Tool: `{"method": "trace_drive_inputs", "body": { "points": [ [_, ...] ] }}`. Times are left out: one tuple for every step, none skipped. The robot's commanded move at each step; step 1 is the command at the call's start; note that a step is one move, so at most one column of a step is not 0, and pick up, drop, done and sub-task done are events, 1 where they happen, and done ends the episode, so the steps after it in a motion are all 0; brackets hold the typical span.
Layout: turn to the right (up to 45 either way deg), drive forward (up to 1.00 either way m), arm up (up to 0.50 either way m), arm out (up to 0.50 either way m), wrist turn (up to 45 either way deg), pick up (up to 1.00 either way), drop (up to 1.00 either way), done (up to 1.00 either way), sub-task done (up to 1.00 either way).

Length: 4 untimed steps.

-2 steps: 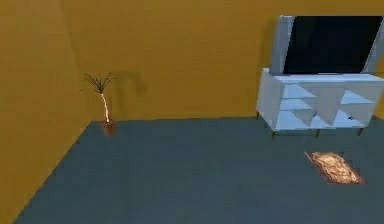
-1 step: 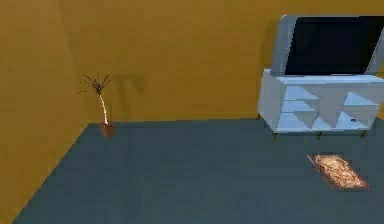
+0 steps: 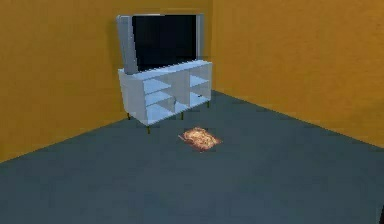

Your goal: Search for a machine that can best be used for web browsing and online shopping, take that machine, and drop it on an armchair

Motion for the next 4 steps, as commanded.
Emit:
{"method": "trace_drive_inputs", "body": {
  "points": [
    [0.0, 0.45, 0.0, 0.0, 0.0, 0.0, 0.0, 0.0, 0.0],
    [45.0, 0.0, 0.0, 0.0, 0.0, 0.0, 0.0, 0.0, 0.0],
    [0.0, 1.0, 0.0, 0.0, 0.0, 0.0, 0.0, 0.0, 0.0],
    [6.0, 0.0, 0.0, 0.0, 0.0, 0.0, 0.0, 0.0, 0.0]
  ]
}}
